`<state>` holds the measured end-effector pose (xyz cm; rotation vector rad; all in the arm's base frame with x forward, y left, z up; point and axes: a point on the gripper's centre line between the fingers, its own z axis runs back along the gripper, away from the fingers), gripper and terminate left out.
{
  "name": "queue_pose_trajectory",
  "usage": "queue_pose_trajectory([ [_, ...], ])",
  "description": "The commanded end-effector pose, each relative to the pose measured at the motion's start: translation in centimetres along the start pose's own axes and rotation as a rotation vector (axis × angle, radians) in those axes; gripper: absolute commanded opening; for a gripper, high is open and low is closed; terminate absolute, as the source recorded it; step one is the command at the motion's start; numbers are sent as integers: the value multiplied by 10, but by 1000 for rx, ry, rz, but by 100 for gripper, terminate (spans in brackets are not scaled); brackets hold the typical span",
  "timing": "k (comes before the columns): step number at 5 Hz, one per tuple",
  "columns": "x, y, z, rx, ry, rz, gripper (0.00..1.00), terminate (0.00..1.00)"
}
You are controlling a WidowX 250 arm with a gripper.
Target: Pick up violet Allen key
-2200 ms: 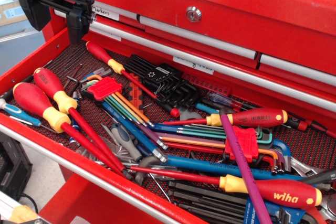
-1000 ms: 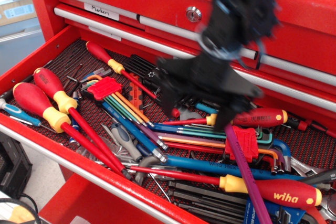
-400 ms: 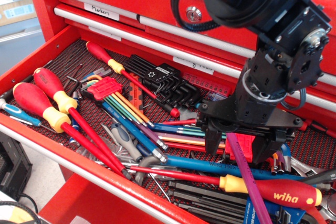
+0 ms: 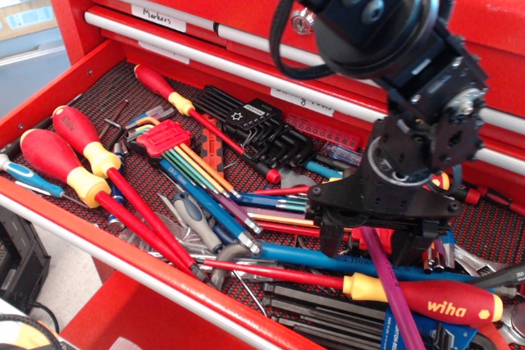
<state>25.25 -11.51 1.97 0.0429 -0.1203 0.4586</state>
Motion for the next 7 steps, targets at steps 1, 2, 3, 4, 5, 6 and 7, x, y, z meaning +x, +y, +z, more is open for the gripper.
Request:
queue_pose_trajectory([
  [1, 4, -9, -10, -66, 3, 37, 0, 0],
  [2, 3, -7, -20, -80, -16, 38, 0, 0],
  [3, 8, -3, -1, -26, 1, 27, 0, 0],
  [4, 23, 10, 19, -13, -39, 20, 0, 0],
  [5, 40, 28, 41, 28, -144, 86, 0, 0],
  [6, 52, 46, 70, 106, -228, 121, 0, 0],
  [7, 63, 62, 105, 170, -258, 147, 0, 0],
])
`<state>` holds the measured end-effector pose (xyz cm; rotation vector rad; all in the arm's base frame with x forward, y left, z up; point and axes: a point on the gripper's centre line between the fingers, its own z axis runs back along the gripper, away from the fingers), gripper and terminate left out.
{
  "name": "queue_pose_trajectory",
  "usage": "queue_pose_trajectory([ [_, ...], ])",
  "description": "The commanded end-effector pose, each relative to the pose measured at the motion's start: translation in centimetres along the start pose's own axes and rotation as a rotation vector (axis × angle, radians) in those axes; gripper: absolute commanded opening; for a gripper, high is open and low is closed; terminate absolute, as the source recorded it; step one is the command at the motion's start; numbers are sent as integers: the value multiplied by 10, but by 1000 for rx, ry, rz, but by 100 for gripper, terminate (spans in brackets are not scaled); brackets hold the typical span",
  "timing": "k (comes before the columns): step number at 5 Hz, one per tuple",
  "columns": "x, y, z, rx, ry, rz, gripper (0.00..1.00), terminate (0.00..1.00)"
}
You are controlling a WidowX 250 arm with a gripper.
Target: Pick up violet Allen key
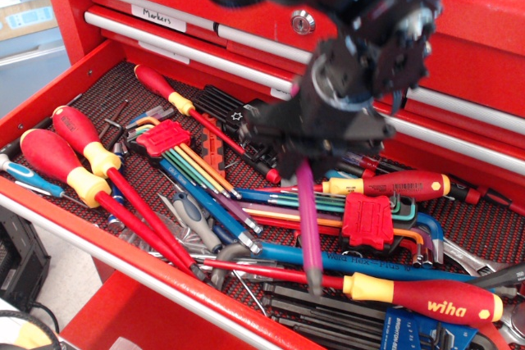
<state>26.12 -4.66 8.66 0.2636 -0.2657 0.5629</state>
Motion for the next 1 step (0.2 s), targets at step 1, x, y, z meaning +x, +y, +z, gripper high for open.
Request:
queue_pose_trajectory([
  [1, 37, 18, 62, 34, -98, 48, 0, 100],
])
